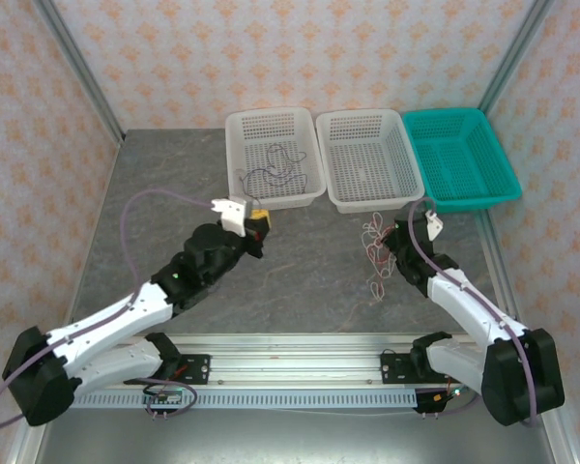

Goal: Untangle the cables

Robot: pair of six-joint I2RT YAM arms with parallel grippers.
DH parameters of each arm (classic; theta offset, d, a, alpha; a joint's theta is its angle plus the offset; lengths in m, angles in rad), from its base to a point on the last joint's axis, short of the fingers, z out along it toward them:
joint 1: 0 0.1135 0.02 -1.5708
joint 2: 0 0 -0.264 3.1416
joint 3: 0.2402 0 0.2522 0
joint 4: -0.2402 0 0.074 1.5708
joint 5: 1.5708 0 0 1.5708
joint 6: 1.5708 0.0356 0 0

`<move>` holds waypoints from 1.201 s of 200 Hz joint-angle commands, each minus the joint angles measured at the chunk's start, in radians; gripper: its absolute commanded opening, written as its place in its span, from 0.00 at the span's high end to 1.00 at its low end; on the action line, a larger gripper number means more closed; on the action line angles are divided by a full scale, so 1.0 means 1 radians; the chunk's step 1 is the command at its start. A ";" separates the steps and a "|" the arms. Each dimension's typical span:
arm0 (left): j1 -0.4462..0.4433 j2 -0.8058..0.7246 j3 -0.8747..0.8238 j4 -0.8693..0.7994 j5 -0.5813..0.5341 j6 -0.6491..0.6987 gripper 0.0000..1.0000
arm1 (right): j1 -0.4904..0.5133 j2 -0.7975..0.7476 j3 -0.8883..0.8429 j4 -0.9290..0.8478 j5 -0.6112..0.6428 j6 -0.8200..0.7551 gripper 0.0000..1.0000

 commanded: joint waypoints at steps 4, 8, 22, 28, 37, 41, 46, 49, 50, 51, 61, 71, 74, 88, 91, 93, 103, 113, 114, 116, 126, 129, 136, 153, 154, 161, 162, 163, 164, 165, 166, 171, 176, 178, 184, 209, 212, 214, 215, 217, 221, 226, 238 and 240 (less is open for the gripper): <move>0.023 -0.059 0.073 -0.119 -0.019 -0.032 1.00 | -0.001 0.011 -0.006 0.028 -0.066 -0.033 0.55; 0.023 -0.063 0.094 -0.130 -0.019 -0.025 1.00 | -0.001 0.012 -0.005 0.023 -0.064 -0.036 0.48; 0.028 -0.057 0.184 -0.185 -0.036 0.002 1.00 | -0.001 -0.004 -0.006 0.011 -0.043 -0.041 0.27; 0.031 -0.046 0.230 -0.216 -0.049 0.011 1.00 | -0.001 -0.018 -0.008 0.012 -0.039 -0.048 0.24; 0.038 -0.024 0.303 -0.264 -0.063 0.023 1.00 | -0.001 -0.049 -0.008 0.019 -0.041 -0.061 0.22; 0.042 -0.013 0.333 -0.279 -0.063 0.029 1.00 | -0.001 -0.064 -0.009 0.023 -0.043 -0.067 0.21; 0.048 0.004 0.372 -0.296 -0.059 0.036 1.00 | -0.001 -0.087 -0.009 0.032 -0.050 -0.073 0.21; 0.051 0.011 0.392 -0.303 -0.052 0.040 1.00 | -0.001 -0.100 -0.009 0.038 -0.055 -0.078 0.20; 0.052 0.015 0.400 -0.306 -0.050 0.040 1.00 | -0.001 -0.105 -0.009 0.041 -0.056 -0.079 0.20; 0.053 0.019 0.407 -0.309 -0.047 0.040 1.00 | -0.001 -0.110 -0.011 0.044 -0.060 -0.080 0.20; 0.062 0.051 0.469 -0.317 -0.026 0.041 1.00 | -0.001 -0.159 -0.015 0.085 -0.098 -0.106 0.20; 0.069 0.083 0.527 -0.311 0.002 0.041 1.00 | 0.003 -0.201 -0.024 0.143 -0.158 -0.135 0.20; 0.070 0.093 0.546 -0.310 0.009 0.042 1.00 | 0.005 -0.211 -0.024 0.162 -0.187 -0.145 0.20; 0.074 0.146 0.642 -0.327 0.025 0.038 1.00 | 0.036 -0.235 -0.023 0.274 -0.358 -0.212 0.20; 0.075 0.158 0.665 -0.335 0.026 0.036 1.00 | 0.050 -0.235 -0.021 0.297 -0.392 -0.224 0.20; 0.075 0.167 0.680 -0.343 0.028 0.035 1.00 | 0.057 -0.234 -0.019 0.311 -0.413 -0.231 0.20; 0.077 0.206 0.756 -0.376 0.038 0.028 1.00 | 0.126 -0.219 -0.007 0.370 -0.493 -0.272 0.19; 0.077 0.235 0.801 -0.385 0.059 0.019 1.00 | 0.221 -0.189 0.012 0.401 -0.502 -0.323 0.17; 0.077 0.236 0.804 -0.384 0.061 0.018 1.00 | 0.231 -0.184 0.014 0.404 -0.501 -0.328 0.17; 0.077 0.241 0.808 -0.380 0.067 0.014 1.00 | 0.251 -0.175 0.019 0.410 -0.497 -0.339 0.16; 0.078 0.252 0.819 -0.356 0.093 -0.008 1.00 | 0.345 -0.120 0.037 0.440 -0.479 -0.377 0.14; 0.078 0.255 0.820 -0.348 0.099 -0.016 1.00 | 0.364 -0.100 0.043 0.464 -0.475 -0.381 0.14; 0.079 0.262 0.824 -0.336 0.110 -0.036 1.00 | 0.414 -0.048 0.055 0.508 -0.478 -0.388 0.13; 0.079 0.276 0.837 -0.335 0.121 -0.078 1.00 | 0.509 0.107 0.090 0.660 -0.487 -0.374 0.12; 0.079 0.276 0.838 -0.335 0.122 -0.081 1.00 | 0.513 0.122 0.093 0.672 -0.487 -0.372 0.12; 0.079 0.280 0.845 -0.337 0.124 -0.094 1.00 | 0.547 0.203 0.120 0.733 -0.492 -0.367 0.12; 0.080 0.281 0.844 -0.338 0.124 -0.096 1.00 | 0.551 0.215 0.124 0.740 -0.493 -0.367 0.12; 0.079 0.281 0.846 -0.339 0.123 -0.098 1.00 | 0.556 0.226 0.129 0.747 -0.494 -0.366 0.12; 0.079 0.281 0.847 -0.340 0.123 -0.099 1.00 | 0.561 0.238 0.133 0.754 -0.494 -0.366 0.12; 0.079 0.281 0.848 -0.341 0.123 -0.100 1.00 | 0.565 0.250 0.135 0.758 -0.495 -0.366 0.12; 0.079 0.281 0.848 -0.342 0.124 -0.102 1.00 | 0.570 0.262 0.142 0.763 -0.498 -0.365 0.12; 0.079 0.282 0.852 -0.346 0.124 -0.106 1.00 | 0.591 0.320 0.170 0.791 -0.511 -0.365 0.12; 0.079 0.283 0.857 -0.351 0.125 -0.107 1.00 | 0.610 0.378 0.209 0.802 -0.528 -0.367 0.12; 0.079 0.283 0.859 -0.354 0.125 -0.108 1.00 | 0.617 0.399 0.225 0.804 -0.534 -0.367 0.12; 0.079 0.282 0.862 -0.363 0.121 -0.110 1.00 | 0.636 0.465 0.266 0.811 -0.545 -0.367 0.12; 0.079 0.269 0.872 -0.395 0.102 -0.101 1.00 | 0.681 0.690 0.369 0.925 -0.550 -0.313 0.12; 0.079 0.268 0.872 -0.399 0.101 -0.098 1.00 | 0.684 0.710 0.375 0.941 -0.546 -0.306 0.12; 0.079 0.266 0.871 -0.403 0.098 -0.097 1.00 | 0.686 0.723 0.381 0.950 -0.545 -0.301 0.12; 0.079 0.265 0.871 -0.404 0.098 -0.098 1.00 | 0.687 0.729 0.383 0.955 -0.544 -0.299 0.11; 0.079 0.264 0.872 -0.405 0.096 -0.096 1.00 | 0.689 0.747 0.388 0.968 -0.539 -0.294 0.12; 0.079 0.258 0.871 -0.410 0.092 -0.094 1.00 | 0.692 0.765 0.397 0.977 -0.535 -0.291 0.12; 0.079 0.254 0.869 -0.417 0.086 -0.091 1.00 | 0.695 0.793 0.410 0.988 -0.530 -0.286 0.12; 0.079 0.242 0.860 -0.421 0.073 -0.089 1.00 | 0.706 0.850 0.443 0.987 -0.532 -0.284 0.13; 0.079 0.240 0.858 -0.421 0.072 -0.088 1.00 | 0.710 0.860 0.449 0.986 -0.532 -0.285 0.13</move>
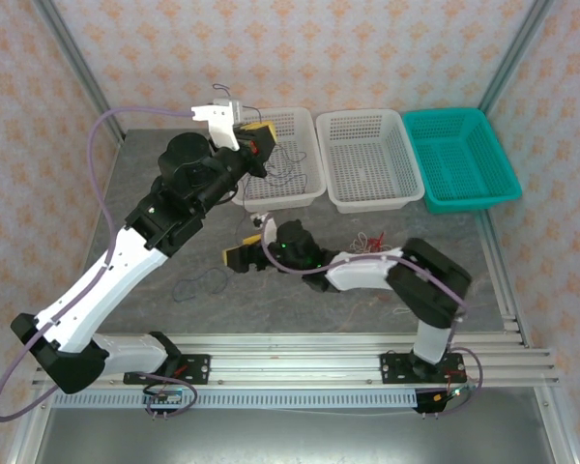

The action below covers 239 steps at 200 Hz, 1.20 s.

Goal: Untangle the cables

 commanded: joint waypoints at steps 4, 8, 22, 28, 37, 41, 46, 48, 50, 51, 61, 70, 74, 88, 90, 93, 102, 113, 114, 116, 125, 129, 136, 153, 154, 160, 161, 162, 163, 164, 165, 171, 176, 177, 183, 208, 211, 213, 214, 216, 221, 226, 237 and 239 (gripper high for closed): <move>0.012 -0.048 0.018 -0.039 -0.027 -0.004 1.00 | 0.018 0.106 0.072 0.125 -0.010 0.024 0.14; 0.012 -0.050 0.015 -0.040 -0.030 -0.004 1.00 | 0.023 0.125 0.082 0.121 -0.009 0.024 0.16; 0.012 -0.060 0.003 -0.040 -0.043 -0.005 1.00 | 0.031 0.177 0.112 0.110 -0.002 0.035 0.25; 0.013 -0.064 -0.001 -0.042 -0.052 -0.006 1.00 | 0.031 0.194 0.120 0.105 -0.002 0.041 0.27; 0.013 -0.071 -0.007 -0.043 -0.064 -0.004 1.00 | 0.034 0.212 0.125 0.103 0.005 0.047 0.35; 0.014 -0.074 -0.010 -0.044 -0.070 -0.001 1.00 | 0.034 0.221 0.126 0.099 0.006 0.049 0.40; 0.015 -0.078 -0.012 -0.050 -0.079 0.002 1.00 | 0.035 0.226 0.127 0.094 0.004 0.049 0.45; 0.016 -0.079 -0.012 -0.052 -0.082 0.005 1.00 | 0.035 0.227 0.126 0.091 0.004 0.049 0.48; 0.017 -0.081 -0.012 -0.055 -0.087 0.007 1.00 | 0.035 0.227 0.126 0.087 0.004 0.049 0.51; 0.017 -0.082 -0.012 -0.057 -0.090 0.008 1.00 | 0.035 0.227 0.126 0.085 0.004 0.049 0.52; 0.022 -0.093 -0.012 -0.080 -0.125 0.027 1.00 | 0.035 0.220 0.111 0.071 0.005 0.050 0.72; 0.029 -0.106 -0.018 -0.110 -0.166 0.044 1.00 | 0.035 0.188 0.081 0.063 0.026 0.040 0.92; 0.032 -0.112 -0.023 -0.126 -0.186 0.048 1.00 | 0.035 0.175 0.070 0.061 0.043 0.038 0.99; 0.054 -0.146 -0.061 -0.196 -0.263 0.044 1.00 | 0.026 0.086 0.012 0.025 0.107 0.032 1.00; 0.059 -0.152 -0.071 -0.206 -0.276 0.043 1.00 | 0.024 0.071 0.004 0.018 0.110 0.033 1.00; 0.064 -0.162 -0.085 -0.219 -0.292 0.040 1.00 | 0.016 0.053 -0.006 0.007 0.113 0.035 1.00; 0.085 -0.195 -0.136 -0.260 -0.339 0.024 1.00 | -0.005 -0.022 -0.031 -0.027 0.119 0.046 1.00; 0.115 -0.243 -0.223 -0.289 -0.368 -0.012 1.00 | -0.033 -0.114 -0.054 -0.060 0.120 0.052 1.00; 0.119 -0.247 -0.230 -0.289 -0.370 -0.014 1.00 | -0.036 -0.121 -0.055 -0.064 0.120 0.052 1.00; 0.125 -0.257 -0.249 -0.291 -0.370 -0.021 1.00 | -0.041 -0.138 -0.057 -0.070 0.119 0.051 1.00; 0.146 -0.299 -0.329 -0.290 -0.361 -0.046 1.00 | -0.061 -0.203 -0.045 -0.119 0.120 0.041 1.00; 0.150 -0.318 -0.364 -0.287 -0.356 -0.057 1.00 | -0.068 -0.229 -0.033 -0.150 0.116 0.032 1.00; 0.154 -0.347 -0.420 -0.279 -0.343 -0.074 1.00 | -0.081 -0.266 0.004 -0.212 0.112 0.011 1.00; 0.158 -0.393 -0.542 -0.262 -0.291 -0.125 1.00 | -0.107 -0.321 0.112 -0.356 0.112 -0.031 1.00; 0.159 -0.395 -0.548 -0.262 -0.286 -0.130 1.00 | -0.109 -0.322 0.119 -0.363 0.111 -0.033 1.00; 0.159 -0.403 -0.582 -0.251 -0.263 -0.153 1.00 | -0.120 -0.331 0.152 -0.395 0.105 -0.035 1.00; 0.159 -0.404 -0.589 -0.248 -0.259 -0.157 1.00 | -0.121 -0.332 0.161 -0.399 0.103 -0.035 1.00; 0.159 -0.406 -0.595 -0.246 -0.256 -0.164 1.00 | -0.122 -0.333 0.166 -0.402 0.101 -0.035 1.00; 0.159 -0.406 -0.600 -0.244 -0.251 -0.170 1.00 | -0.125 -0.333 0.172 -0.406 0.099 -0.034 1.00; 0.159 -0.407 -0.604 -0.242 -0.247 -0.174 1.00 | -0.128 -0.335 0.179 -0.408 0.097 -0.034 1.00; 0.159 -0.408 -0.610 -0.241 -0.244 -0.176 1.00 | -0.130 -0.335 0.184 -0.411 0.094 -0.032 1.00; 0.159 -0.409 -0.637 -0.231 -0.220 -0.221 0.99 | -0.140 -0.336 0.215 -0.421 0.083 -0.024 1.00; 0.159 -0.407 -0.655 -0.219 -0.199 -0.241 0.97 | -0.150 -0.338 0.236 -0.424 0.078 -0.014 1.00; 0.159 -0.405 -0.659 -0.216 -0.195 -0.244 0.96 | -0.152 -0.338 0.241 -0.425 0.077 -0.012 1.00; 0.159 -0.403 -0.677 -0.206 -0.174 -0.266 0.92 | -0.161 -0.338 0.264 -0.425 0.069 -0.002 1.00; 0.158 -0.396 -0.701 -0.180 -0.141 -0.287 0.64 | -0.184 -0.339 0.343 -0.435 0.078 0.005 1.00; 0.158 -0.396 -0.699 -0.179 -0.140 -0.282 0.59 | -0.186 -0.340 0.353 -0.436 0.082 0.003 1.00; 0.158 -0.397 -0.697 -0.178 -0.139 -0.277 0.55 | -0.187 -0.340 0.357 -0.436 0.084 0.002 1.00; 0.159 -0.398 -0.696 -0.179 -0.138 -0.275 0.53 | -0.187 -0.339 0.359 -0.437 0.084 0.001 1.00; 0.159 -0.398 -0.694 -0.178 -0.137 -0.270 0.49 | -0.188 -0.341 0.364 -0.439 0.087 -0.001 1.00; 0.159 -0.399 -0.687 -0.180 -0.137 -0.257 0.38 | -0.190 -0.343 0.380 -0.444 0.095 -0.005 1.00; 0.159 -0.401 -0.679 -0.186 -0.139 -0.246 0.27 | -0.192 -0.344 0.394 -0.449 0.102 -0.009 1.00; 0.159 -0.408 -0.659 -0.198 -0.140 -0.218 0.09 | -0.199 -0.348 0.424 -0.460 0.129 -0.019 1.00; 0.159 -0.411 -0.656 -0.202 -0.142 -0.212 0.07 | -0.201 -0.348 0.433 -0.462 0.136 -0.020 1.00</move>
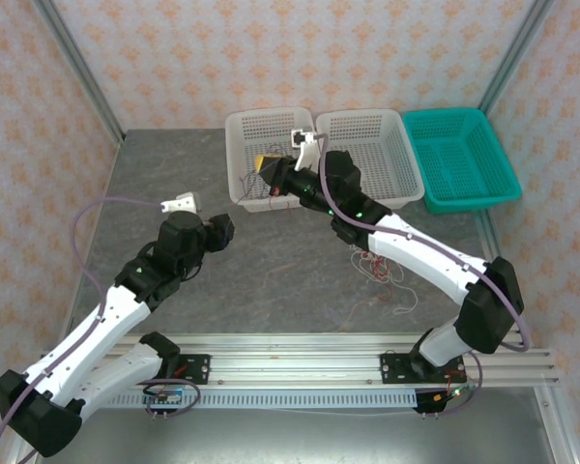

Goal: Untangle the cables

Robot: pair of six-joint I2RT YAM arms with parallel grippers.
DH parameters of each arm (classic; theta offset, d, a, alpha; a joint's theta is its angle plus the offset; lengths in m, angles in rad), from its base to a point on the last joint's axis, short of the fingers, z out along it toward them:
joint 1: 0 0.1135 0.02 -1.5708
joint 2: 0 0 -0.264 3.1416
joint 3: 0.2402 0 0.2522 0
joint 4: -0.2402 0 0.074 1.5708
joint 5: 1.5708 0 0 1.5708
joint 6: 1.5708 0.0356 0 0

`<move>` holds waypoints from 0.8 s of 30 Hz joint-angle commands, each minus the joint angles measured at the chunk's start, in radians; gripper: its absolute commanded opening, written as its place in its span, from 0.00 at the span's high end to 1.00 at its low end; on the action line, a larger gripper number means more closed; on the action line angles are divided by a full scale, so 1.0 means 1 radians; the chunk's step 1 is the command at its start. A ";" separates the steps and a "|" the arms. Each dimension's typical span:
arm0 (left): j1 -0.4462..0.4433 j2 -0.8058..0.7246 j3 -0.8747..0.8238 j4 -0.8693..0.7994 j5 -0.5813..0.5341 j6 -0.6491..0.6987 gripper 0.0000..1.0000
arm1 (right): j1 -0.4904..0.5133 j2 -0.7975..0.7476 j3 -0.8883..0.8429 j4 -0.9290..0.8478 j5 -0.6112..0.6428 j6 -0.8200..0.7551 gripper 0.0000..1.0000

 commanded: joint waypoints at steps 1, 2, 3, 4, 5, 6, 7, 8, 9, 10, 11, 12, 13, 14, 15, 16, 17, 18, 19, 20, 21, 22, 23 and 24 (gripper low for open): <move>0.004 -0.024 0.046 0.028 0.015 0.026 0.06 | -0.011 -0.013 0.086 -0.051 0.045 -0.025 1.00; 0.004 -0.033 0.054 0.020 0.013 0.043 0.00 | -0.019 -0.012 0.111 -0.058 0.064 -0.031 1.00; 0.004 -0.046 0.058 0.016 0.012 0.047 0.00 | -0.026 -0.009 0.134 -0.065 0.086 -0.034 1.00; 0.004 -0.063 0.057 0.019 0.017 0.079 0.00 | -0.038 -0.004 0.161 -0.074 0.112 -0.035 1.00; 0.003 -0.084 0.051 0.029 0.026 0.092 0.00 | -0.052 0.004 0.191 -0.080 0.131 -0.033 1.00; 0.003 -0.102 0.042 0.037 0.033 0.098 0.00 | -0.067 0.012 0.215 -0.080 0.143 -0.028 1.00; 0.004 -0.128 0.028 0.046 0.037 0.100 0.00 | -0.083 0.026 0.242 -0.079 0.158 -0.014 1.00; 0.003 -0.150 0.016 0.047 0.033 0.100 0.00 | -0.103 0.044 0.274 -0.083 0.161 0.005 1.00; 0.003 -0.174 0.004 0.040 0.023 0.100 0.00 | -0.123 0.065 0.312 -0.089 0.151 0.023 1.00; 0.003 -0.193 -0.004 0.029 0.011 0.100 0.00 | -0.136 0.090 0.349 -0.100 0.135 0.034 1.00; 0.004 -0.211 -0.011 0.018 0.003 0.102 0.00 | -0.149 0.116 0.395 -0.122 0.125 0.040 1.00; 0.004 -0.232 -0.020 0.008 -0.003 0.105 0.00 | -0.158 0.139 0.436 -0.143 0.118 0.038 1.00; 0.004 -0.250 -0.028 0.000 -0.007 0.108 0.00 | -0.169 0.165 0.485 -0.164 0.116 0.034 1.00; 0.005 -0.267 -0.037 -0.005 -0.007 0.111 0.00 | -0.177 0.181 0.516 -0.174 0.118 0.033 1.00; 0.004 -0.284 -0.046 -0.012 -0.009 0.113 0.00 | -0.186 0.202 0.552 -0.176 0.119 0.029 1.00; 0.003 -0.297 -0.052 -0.017 -0.010 0.116 0.00 | -0.195 0.224 0.590 -0.180 0.126 0.018 1.00; 0.004 -0.305 -0.056 -0.020 -0.011 0.117 0.00 | -0.204 0.250 0.626 -0.189 0.134 0.009 1.00; 0.004 -0.317 -0.062 -0.026 -0.013 0.119 0.00 | -0.215 0.282 0.672 -0.202 0.142 0.001 1.00; 0.004 -0.324 -0.065 -0.031 -0.018 0.119 0.00 | -0.226 0.318 0.726 -0.223 0.141 0.002 1.00; 0.004 -0.328 -0.065 -0.035 -0.021 0.122 0.00 | -0.237 0.351 0.773 -0.245 0.131 0.007 1.00; 0.004 -0.329 -0.063 -0.040 -0.023 0.126 0.00 | -0.248 0.388 0.827 -0.268 0.109 0.015 1.00; 0.004 -0.328 -0.062 -0.046 -0.026 0.129 0.00 | -0.253 0.419 0.875 -0.283 0.084 0.014 1.00; 0.004 -0.329 -0.060 -0.051 -0.029 0.131 0.00 | -0.255 0.449 0.914 -0.297 0.073 0.008 1.00; 0.003 -0.328 -0.060 -0.054 -0.034 0.131 0.00 | -0.255 0.481 0.966 -0.333 0.068 0.000 1.00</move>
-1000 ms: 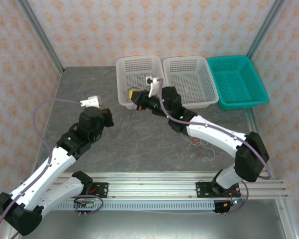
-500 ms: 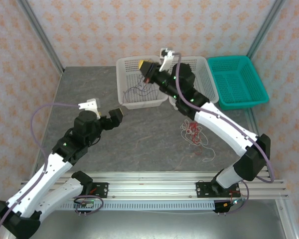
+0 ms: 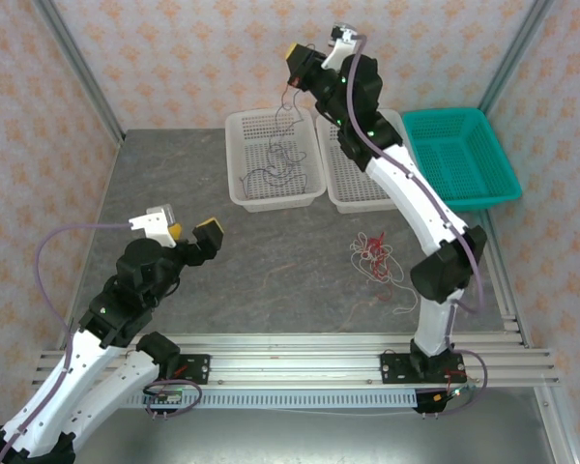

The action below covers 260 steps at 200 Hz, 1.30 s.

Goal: Untangle the cables

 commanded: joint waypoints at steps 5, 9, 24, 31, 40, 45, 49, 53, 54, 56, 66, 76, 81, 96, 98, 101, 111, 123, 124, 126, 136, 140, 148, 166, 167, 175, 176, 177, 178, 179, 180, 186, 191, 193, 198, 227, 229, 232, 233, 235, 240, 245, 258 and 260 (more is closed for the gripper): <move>0.004 -0.011 -0.005 -0.034 -0.039 0.029 0.00 | -0.011 0.121 0.197 -0.160 -0.046 -0.026 1.00; 0.004 -0.011 -0.005 -0.034 -0.040 0.030 0.00 | -0.011 0.145 0.231 -0.194 -0.046 -0.033 1.00; 0.004 -0.012 -0.007 -0.036 -0.043 0.031 0.00 | -0.012 0.231 0.339 -0.313 -0.042 -0.058 1.00; 0.003 -0.016 -0.010 -0.036 -0.044 0.030 0.00 | -0.012 0.269 0.376 -0.357 -0.044 -0.075 1.00; 0.004 -0.019 -0.015 -0.035 -0.046 0.030 0.00 | -0.012 0.317 0.420 -0.413 -0.046 -0.088 1.00; 0.004 -0.020 -0.017 -0.036 -0.049 0.029 0.00 | -0.011 0.344 0.443 -0.440 -0.048 -0.098 1.00; 0.004 -0.022 -0.020 -0.037 -0.051 0.027 0.00 | -0.010 0.364 0.460 -0.461 -0.048 -0.104 1.00; 0.004 -0.023 -0.021 -0.041 -0.053 0.026 0.00 | -0.010 0.384 0.476 -0.483 -0.047 -0.109 1.00; 0.003 -0.023 -0.021 -0.041 -0.052 0.027 0.00 | -0.010 0.390 0.480 -0.488 -0.047 -0.110 1.00; 0.004 -0.023 -0.021 -0.043 -0.052 0.026 0.00 | -0.010 0.399 0.487 -0.499 -0.047 -0.112 1.00; 0.004 -0.026 -0.022 -0.051 -0.052 0.024 0.00 | -0.010 0.445 0.520 -0.546 -0.055 -0.118 1.00; 0.003 -0.032 -0.025 -0.059 -0.051 0.023 0.00 | -0.010 0.485 0.548 -0.593 -0.076 -0.129 1.00; 0.003 -0.036 -0.026 -0.063 -0.053 0.023 0.00 | -0.010 0.505 0.558 -0.619 -0.080 -0.135 1.00; 0.003 -0.053 -0.038 -0.069 -0.060 0.017 0.00 | -0.007 0.544 0.562 -0.686 -0.068 -0.157 1.00; 0.003 -0.056 -0.039 -0.069 -0.060 0.017 0.00 | -0.007 0.548 0.562 -0.693 -0.067 -0.160 1.00; 0.003 -0.059 -0.042 -0.068 -0.062 0.016 0.00 | -0.007 0.556 0.562 -0.703 -0.065 -0.167 1.00; 0.003 -0.068 -0.051 -0.067 -0.068 0.011 0.00 | -0.007 0.581 0.561 -0.741 -0.058 -0.187 0.98; 0.004 -0.074 -0.057 -0.067 -0.072 0.007 0.00 | -0.007 0.609 0.561 -0.772 -0.067 -0.218 0.94; 0.004 -0.073 -0.057 -0.067 -0.072 0.007 0.00 | -0.007 0.611 0.561 -0.774 -0.069 -0.222 0.94; 0.003 -0.073 -0.057 -0.067 -0.073 0.007 0.00 | -0.007 0.615 0.561 -0.779 -0.073 -0.227 0.93; 0.004 -0.072 -0.056 -0.067 -0.073 0.007 0.00 | -0.007 0.635 0.566 -0.803 -0.105 -0.258 0.86; 0.004 -0.070 -0.055 -0.067 -0.073 0.007 0.00 | -0.007 0.640 0.574 -0.814 -0.113 -0.271 0.82; 0.004 -0.066 -0.054 -0.068 -0.074 0.008 0.00 | -0.007 0.646 0.586 -0.841 -0.100 -0.286 0.68; 0.004 -0.053 -0.050 -0.066 -0.073 0.004 0.00 | -0.006 0.624 0.604 -0.894 0.058 -0.284 0.35; 0.004 -0.052 -0.049 -0.067 -0.073 0.003 0.00 | -0.007 0.621 0.604 -0.896 0.069 -0.284 0.34; 0.004 -0.044 -0.047 -0.066 -0.074 0.003 0.00 | -0.009 0.598 0.606 -0.911 0.128 -0.287 0.26; 0.003 -0.043 -0.046 -0.066 -0.073 0.003 0.00 | -0.009 0.595 0.605 -0.912 0.134 -0.286 0.26; 0.003 -0.042 -0.046 -0.067 -0.073 0.003 0.00 | -0.010 0.592 0.605 -0.914 0.140 -0.286 0.25; 0.004 -0.041 -0.047 -0.067 -0.074 0.002 0.00 | -0.010 0.589 0.605 -0.916 0.143 -0.286 0.24; 0.004 -0.041 -0.047 -0.067 -0.074 0.002 0.00 | -0.010 0.586 0.604 -0.918 0.146 -0.286 0.24; 0.004 -0.040 -0.047 -0.067 -0.073 0.002 0.00 | -0.011 0.583 0.604 -0.920 0.150 -0.286 0.23; 0.004 -0.032 -0.046 -0.069 -0.076 0.001 0.00 | -0.013 0.565 0.605 -0.928 0.165 -0.287 0.22; 0.003 -0.025 -0.046 -0.074 -0.079 -0.001 0.00 | -0.018 0.549 0.606 -0.939 0.158 -0.290 0.21; 0.004 -0.022 -0.045 -0.076 -0.081 -0.001 0.00 | -0.020 0.543 0.606 -0.944 0.153 -0.292 0.21; 0.004 -0.013 -0.043 -0.082 -0.084 -0.003 0.00 | -0.023 0.527 0.606 -0.955 0.140 -0.295 0.21; 0.004 0.036 -0.040 -0.086 -0.075 -0.014 0.00 | -0.030 0.470 0.609 -1.084 0.158 -0.379 0.13; 0.003 0.039 -0.041 -0.085 -0.072 -0.015 0.00 | -0.030 0.469 0.608 -1.098 0.163 -0.389 0.12; 0.004 0.045 -0.042 -0.082 -0.070 -0.018 0.00 | -0.030 0.469 0.607 -1.112 0.165 -0.398 0.11; 0.004 0.046 -0.042 -0.080 -0.068 -0.018 0.00 | -0.030 0.469 0.606 -1.118 0.165 -0.402 0.11; 0.003 0.050 -0.042 -0.077 -0.067 -0.020 0.00 | -0.032 0.470 0.606 -1.130 0.161 -0.411 0.11; 0.004 0.058 -0.045 -0.068 -0.063 -0.020 0.00 | -0.033 0.477 0.606 -1.157 0.138 -0.432 0.11; 0.003 0.065 -0.048 -0.058 -0.059 -0.025 0.00 | -0.035 0.488 0.608 -1.198 0.102 -0.447 0.12; 0.005 0.084 -0.056 -0.028 -0.048 -0.033 0.00 | -0.036 0.522 0.611 -1.288 -0.032 -0.473 0.13; 0.003 0.087 -0.056 -0.024 -0.047 -0.034 0.00 | -0.036 0.528 0.611 -1.301 -0.051 -0.473 0.13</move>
